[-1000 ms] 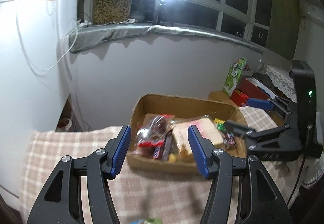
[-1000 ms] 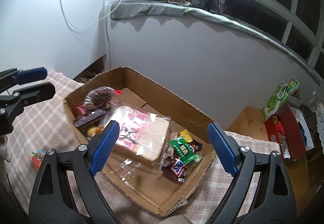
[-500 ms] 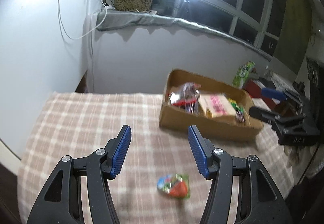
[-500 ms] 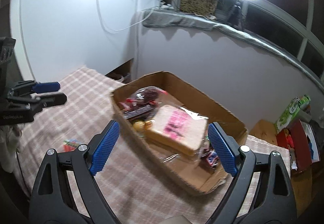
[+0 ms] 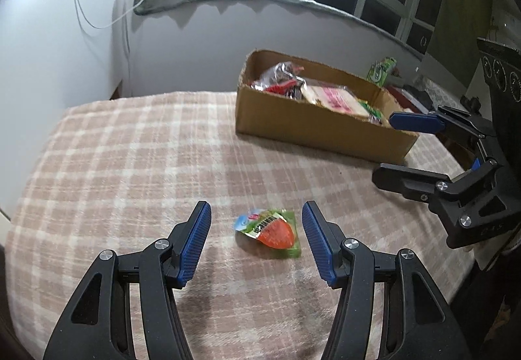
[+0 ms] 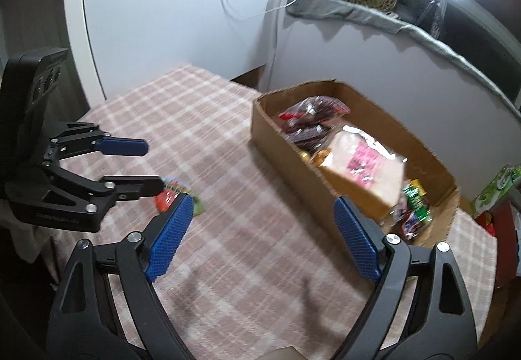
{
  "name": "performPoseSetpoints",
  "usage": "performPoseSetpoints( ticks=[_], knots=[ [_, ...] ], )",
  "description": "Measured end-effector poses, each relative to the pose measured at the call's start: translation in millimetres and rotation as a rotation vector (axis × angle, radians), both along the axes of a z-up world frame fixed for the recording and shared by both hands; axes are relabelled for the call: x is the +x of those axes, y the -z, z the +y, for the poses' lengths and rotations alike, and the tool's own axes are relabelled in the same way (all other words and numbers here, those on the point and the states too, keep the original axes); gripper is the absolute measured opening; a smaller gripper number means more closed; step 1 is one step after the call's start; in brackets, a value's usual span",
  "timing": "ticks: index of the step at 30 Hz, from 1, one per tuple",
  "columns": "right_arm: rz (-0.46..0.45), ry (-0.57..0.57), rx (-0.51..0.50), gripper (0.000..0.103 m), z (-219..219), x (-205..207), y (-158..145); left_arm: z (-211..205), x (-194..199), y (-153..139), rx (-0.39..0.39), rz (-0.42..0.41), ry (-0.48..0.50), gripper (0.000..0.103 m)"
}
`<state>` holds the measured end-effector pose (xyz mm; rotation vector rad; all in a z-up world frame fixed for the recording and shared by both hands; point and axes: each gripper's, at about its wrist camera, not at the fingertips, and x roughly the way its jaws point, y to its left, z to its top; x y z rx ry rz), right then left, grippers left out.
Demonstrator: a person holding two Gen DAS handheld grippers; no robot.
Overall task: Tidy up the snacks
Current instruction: 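Move the left tool to the jelly cup while the right tool approaches the clear green candy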
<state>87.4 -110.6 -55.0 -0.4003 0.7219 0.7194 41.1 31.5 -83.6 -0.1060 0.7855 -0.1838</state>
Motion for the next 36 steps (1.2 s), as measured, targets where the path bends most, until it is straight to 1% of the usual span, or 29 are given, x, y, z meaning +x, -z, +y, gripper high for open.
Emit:
performPoseSetpoints(
  ticks=[4, 8, 9, 12, 13, 17, 21, 30, 36],
  knots=[
    [0.091, -0.003, 0.009, 0.072, 0.5, 6.6, 14.7, -6.0, 2.3, 7.3, 0.018, 0.02, 0.017, 0.057],
    [0.163, -0.002, 0.015, 0.056, 1.1, 15.0, 25.6, -10.1, 5.3, 12.0, 0.049, 0.023, 0.019, 0.057],
    [0.187, -0.004, 0.024, 0.054, 1.5, 17.2, 27.5, -9.4, 7.0, 14.8, 0.045, 0.035, 0.024, 0.057],
    [0.227, -0.01, 0.033, 0.054, 4.1, 20.2, 32.4, -5.1, 12.8, 22.8, 0.033, 0.069, 0.023, 0.057],
    [0.232, -0.014, 0.03, 0.054, 6.0, 19.8, 34.0, -3.2, 14.2, 25.2, 0.027, 0.078, 0.023, 0.052],
    [0.241, -0.042, 0.013, 0.054, 16.7, 15.4, 38.6, 1.4, 14.3, 25.2, 0.024, 0.081, 0.011, 0.046],
    [0.242, -0.079, -0.012, 0.054, 32.4, 10.2, 45.4, 7.9, 13.6, 24.1, 0.018, 0.079, -0.011, 0.045],
    [0.254, -0.136, -0.073, 0.054, 64.8, 6.4, 63.6, 30.0, 8.6, 25.3, 0.001, 0.08, -0.053, 0.038],
    [0.216, -0.142, -0.087, 0.054, 76.1, 4.8, 65.6, 29.4, 9.8, 25.1, 0.006, 0.083, -0.046, 0.038]
  ],
)
